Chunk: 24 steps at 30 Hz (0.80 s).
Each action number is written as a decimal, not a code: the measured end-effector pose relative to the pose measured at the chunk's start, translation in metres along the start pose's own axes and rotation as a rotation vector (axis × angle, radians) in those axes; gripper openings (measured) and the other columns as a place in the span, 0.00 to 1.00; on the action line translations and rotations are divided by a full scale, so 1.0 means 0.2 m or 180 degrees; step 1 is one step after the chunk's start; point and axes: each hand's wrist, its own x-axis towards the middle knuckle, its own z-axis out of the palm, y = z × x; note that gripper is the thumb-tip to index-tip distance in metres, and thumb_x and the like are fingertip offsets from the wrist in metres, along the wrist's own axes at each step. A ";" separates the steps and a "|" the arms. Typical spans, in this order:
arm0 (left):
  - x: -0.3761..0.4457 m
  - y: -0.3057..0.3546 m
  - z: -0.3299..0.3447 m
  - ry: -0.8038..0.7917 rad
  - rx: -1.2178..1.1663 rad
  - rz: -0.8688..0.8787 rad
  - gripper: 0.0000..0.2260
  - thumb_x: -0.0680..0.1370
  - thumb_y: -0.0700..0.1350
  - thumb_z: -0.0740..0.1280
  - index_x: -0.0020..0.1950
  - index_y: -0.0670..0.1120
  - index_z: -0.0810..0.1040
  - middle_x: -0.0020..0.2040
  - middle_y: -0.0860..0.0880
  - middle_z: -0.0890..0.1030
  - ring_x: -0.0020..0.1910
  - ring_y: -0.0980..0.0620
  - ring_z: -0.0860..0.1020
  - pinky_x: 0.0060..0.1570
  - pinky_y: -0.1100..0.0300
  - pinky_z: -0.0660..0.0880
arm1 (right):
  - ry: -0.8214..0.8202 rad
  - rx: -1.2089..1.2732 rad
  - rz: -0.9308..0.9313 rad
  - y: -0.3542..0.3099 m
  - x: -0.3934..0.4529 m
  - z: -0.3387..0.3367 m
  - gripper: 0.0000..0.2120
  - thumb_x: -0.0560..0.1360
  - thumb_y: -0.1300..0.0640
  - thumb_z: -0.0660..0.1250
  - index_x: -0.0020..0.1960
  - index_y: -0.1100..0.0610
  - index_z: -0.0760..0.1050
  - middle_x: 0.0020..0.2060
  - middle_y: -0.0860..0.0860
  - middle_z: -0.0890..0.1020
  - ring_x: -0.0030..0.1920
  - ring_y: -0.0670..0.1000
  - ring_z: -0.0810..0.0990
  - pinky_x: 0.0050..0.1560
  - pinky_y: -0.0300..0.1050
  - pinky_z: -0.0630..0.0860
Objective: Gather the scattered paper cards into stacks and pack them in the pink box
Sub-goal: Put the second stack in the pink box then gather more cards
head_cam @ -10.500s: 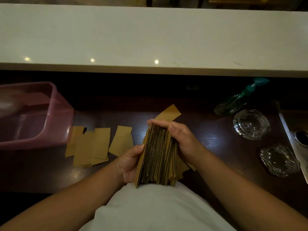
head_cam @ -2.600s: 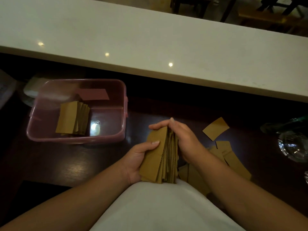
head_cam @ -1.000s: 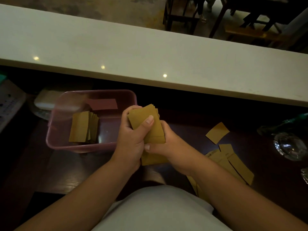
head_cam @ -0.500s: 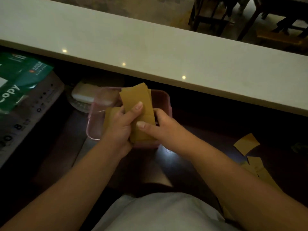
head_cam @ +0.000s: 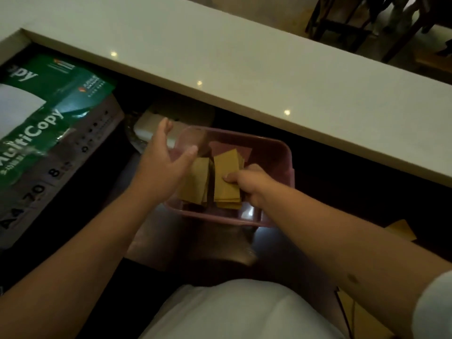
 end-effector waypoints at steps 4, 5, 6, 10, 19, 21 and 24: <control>-0.01 -0.14 0.00 -0.0711 0.1917 0.0670 0.37 0.75 0.61 0.63 0.77 0.46 0.54 0.79 0.46 0.55 0.77 0.46 0.52 0.71 0.49 0.57 | 0.0331 -0.0220 0.0337 0.05 0.14 0.07 0.20 0.70 0.64 0.74 0.59 0.58 0.70 0.55 0.58 0.78 0.55 0.63 0.80 0.51 0.59 0.81; -0.01 -0.17 0.01 -0.0824 0.2033 0.0672 0.39 0.75 0.63 0.62 0.78 0.46 0.52 0.80 0.47 0.52 0.78 0.46 0.49 0.73 0.47 0.56 | 0.0343 -0.0204 0.0394 0.05 0.15 0.08 0.21 0.71 0.65 0.73 0.62 0.59 0.70 0.54 0.58 0.78 0.56 0.64 0.80 0.51 0.58 0.81; -0.01 -0.18 0.02 -0.0872 0.2011 0.0625 0.40 0.74 0.65 0.61 0.78 0.47 0.50 0.80 0.48 0.49 0.78 0.47 0.48 0.73 0.46 0.55 | 0.0318 -0.0115 0.0478 0.05 0.16 0.09 0.22 0.72 0.66 0.72 0.63 0.59 0.69 0.54 0.59 0.78 0.56 0.63 0.80 0.50 0.58 0.80; -0.02 -0.21 0.04 -0.0916 0.1724 0.0550 0.41 0.74 0.64 0.61 0.78 0.50 0.44 0.80 0.50 0.44 0.78 0.49 0.46 0.73 0.48 0.54 | 0.0196 0.0083 0.0732 0.06 0.25 0.14 0.22 0.72 0.65 0.72 0.64 0.58 0.71 0.56 0.60 0.81 0.48 0.61 0.82 0.44 0.57 0.81; -0.02 -0.22 0.04 -0.0940 0.1609 0.0599 0.40 0.76 0.61 0.61 0.78 0.47 0.44 0.79 0.53 0.39 0.77 0.54 0.42 0.72 0.55 0.50 | 0.0237 -0.0124 0.0815 0.09 0.30 0.18 0.24 0.70 0.56 0.69 0.64 0.54 0.68 0.58 0.59 0.79 0.53 0.62 0.81 0.49 0.60 0.81; -0.02 -0.22 0.04 -0.1038 0.1777 0.0539 0.40 0.76 0.63 0.59 0.78 0.49 0.42 0.78 0.53 0.35 0.77 0.51 0.40 0.73 0.52 0.50 | 0.0040 -0.0002 0.0897 0.07 0.26 0.18 0.21 0.72 0.55 0.69 0.63 0.55 0.69 0.56 0.59 0.80 0.52 0.61 0.81 0.43 0.54 0.81; -0.01 -0.22 0.04 -0.1100 0.1953 0.0534 0.40 0.76 0.64 0.57 0.78 0.50 0.42 0.78 0.50 0.34 0.77 0.50 0.38 0.73 0.51 0.48 | -0.0237 0.0065 0.0918 0.06 0.24 0.18 0.18 0.74 0.53 0.68 0.63 0.54 0.72 0.53 0.57 0.81 0.48 0.58 0.82 0.38 0.50 0.78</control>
